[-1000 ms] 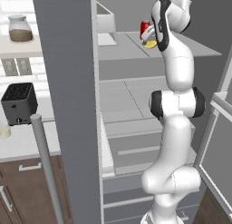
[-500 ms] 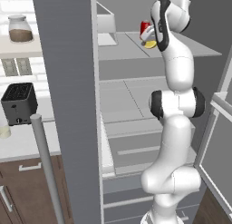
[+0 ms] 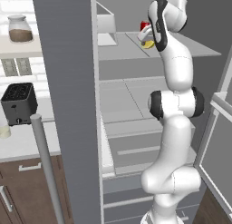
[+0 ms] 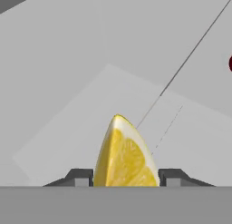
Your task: Grab a lemon wedge from the fridge and one ice cube from the ice bowl, and put them in the glass of lemonade.
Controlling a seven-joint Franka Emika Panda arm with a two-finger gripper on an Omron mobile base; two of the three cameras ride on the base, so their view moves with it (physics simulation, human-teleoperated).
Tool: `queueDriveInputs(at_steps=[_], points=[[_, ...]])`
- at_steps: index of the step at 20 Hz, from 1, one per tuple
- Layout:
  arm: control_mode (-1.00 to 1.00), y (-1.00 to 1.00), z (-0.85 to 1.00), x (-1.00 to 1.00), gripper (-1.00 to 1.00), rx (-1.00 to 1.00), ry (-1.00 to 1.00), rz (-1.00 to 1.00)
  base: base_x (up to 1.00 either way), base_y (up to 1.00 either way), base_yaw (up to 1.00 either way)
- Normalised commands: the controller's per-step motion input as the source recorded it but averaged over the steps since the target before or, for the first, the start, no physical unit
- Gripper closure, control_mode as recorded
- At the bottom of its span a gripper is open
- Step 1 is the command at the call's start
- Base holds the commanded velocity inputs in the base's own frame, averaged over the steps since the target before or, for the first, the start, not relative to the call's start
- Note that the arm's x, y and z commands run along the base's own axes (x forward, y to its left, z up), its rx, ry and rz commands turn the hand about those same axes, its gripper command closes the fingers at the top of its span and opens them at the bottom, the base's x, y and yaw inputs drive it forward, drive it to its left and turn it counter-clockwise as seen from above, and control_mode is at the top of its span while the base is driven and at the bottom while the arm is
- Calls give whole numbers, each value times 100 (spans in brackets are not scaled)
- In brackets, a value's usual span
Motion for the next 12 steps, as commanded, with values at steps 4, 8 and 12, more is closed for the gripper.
queueDriveInputs(at_steps=[4,8,12], points=[[-100,0,-4,0,100,0,0,0,0,0,0],[-100,0,-23,-43,100,0,-5,0,0,0,0],[-100,0,-36,-100,100,0,-23,0,0,0,0]])
